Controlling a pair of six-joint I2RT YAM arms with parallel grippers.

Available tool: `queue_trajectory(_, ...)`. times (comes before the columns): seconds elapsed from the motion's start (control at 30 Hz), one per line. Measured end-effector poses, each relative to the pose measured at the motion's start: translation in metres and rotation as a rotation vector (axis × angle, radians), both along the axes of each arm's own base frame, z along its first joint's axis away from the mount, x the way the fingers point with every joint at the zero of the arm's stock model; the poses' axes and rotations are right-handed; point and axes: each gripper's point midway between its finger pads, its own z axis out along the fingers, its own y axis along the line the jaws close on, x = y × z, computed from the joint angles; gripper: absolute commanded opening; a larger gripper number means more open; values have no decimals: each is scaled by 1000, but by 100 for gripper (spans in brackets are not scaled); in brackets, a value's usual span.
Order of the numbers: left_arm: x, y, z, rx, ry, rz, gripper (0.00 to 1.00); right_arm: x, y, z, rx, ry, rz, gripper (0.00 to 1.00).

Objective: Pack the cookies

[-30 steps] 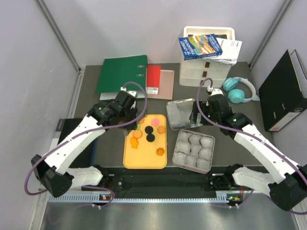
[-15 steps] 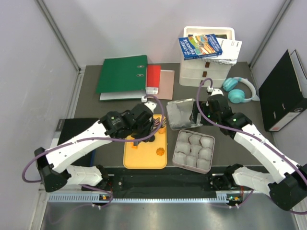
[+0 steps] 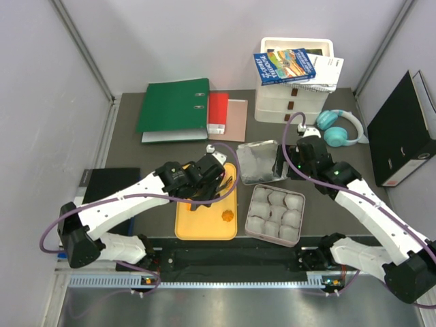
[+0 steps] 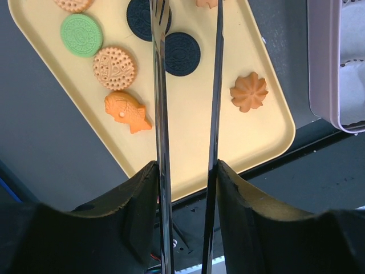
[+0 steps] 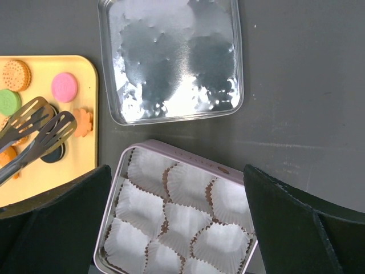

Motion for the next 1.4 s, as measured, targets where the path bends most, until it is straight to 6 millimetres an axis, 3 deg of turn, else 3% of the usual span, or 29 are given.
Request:
queue_trajectory(0.93, 4, -17, -25, -7, 22, 3, 48, 0, 0, 1, 4, -1, -4, 99)
queue_trajectory(1.23, -1, -12, -32, 12, 42, 12, 37, 0, 0, 0, 4, 0, -4, 99)
queue_trajectory(1.4, -1, -8, -33, 27, 40, 17, 46, 0, 0, 0, 4, -1, -4, 99)
